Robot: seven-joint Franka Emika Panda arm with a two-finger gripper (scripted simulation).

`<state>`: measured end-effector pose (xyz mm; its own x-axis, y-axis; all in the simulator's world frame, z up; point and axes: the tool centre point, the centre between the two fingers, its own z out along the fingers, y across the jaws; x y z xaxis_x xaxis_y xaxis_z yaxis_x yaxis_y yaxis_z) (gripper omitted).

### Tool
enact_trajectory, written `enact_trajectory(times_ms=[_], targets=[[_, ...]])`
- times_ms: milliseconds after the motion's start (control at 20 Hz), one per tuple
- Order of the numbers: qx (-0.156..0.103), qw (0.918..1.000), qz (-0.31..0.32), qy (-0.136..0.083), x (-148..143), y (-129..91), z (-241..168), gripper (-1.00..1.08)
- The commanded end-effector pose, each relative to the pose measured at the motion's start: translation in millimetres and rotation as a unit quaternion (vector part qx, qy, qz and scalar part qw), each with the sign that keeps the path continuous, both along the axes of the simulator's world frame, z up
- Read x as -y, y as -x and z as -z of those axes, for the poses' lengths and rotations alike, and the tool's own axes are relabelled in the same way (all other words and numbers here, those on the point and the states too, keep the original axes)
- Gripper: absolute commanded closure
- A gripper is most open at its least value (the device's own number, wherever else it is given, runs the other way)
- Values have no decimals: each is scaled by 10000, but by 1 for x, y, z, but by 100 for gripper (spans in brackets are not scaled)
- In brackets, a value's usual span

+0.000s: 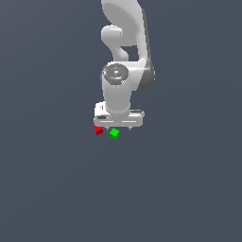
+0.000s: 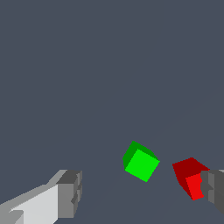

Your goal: Stack the red cube on top of the green cube.

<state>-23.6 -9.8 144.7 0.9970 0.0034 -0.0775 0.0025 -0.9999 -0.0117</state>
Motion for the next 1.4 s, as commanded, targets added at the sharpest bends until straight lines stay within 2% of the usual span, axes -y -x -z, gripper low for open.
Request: enact_trajectory(times_ms=[0,300,600,1350], targets=[[0,10000,0,0,0,0,0,-92],[19,10000,-88,0,5,5,3,-92],[75,9994,-345,-1,20,20,14,-92],[309,9896,-1403,-4,91,67,58,-92]])
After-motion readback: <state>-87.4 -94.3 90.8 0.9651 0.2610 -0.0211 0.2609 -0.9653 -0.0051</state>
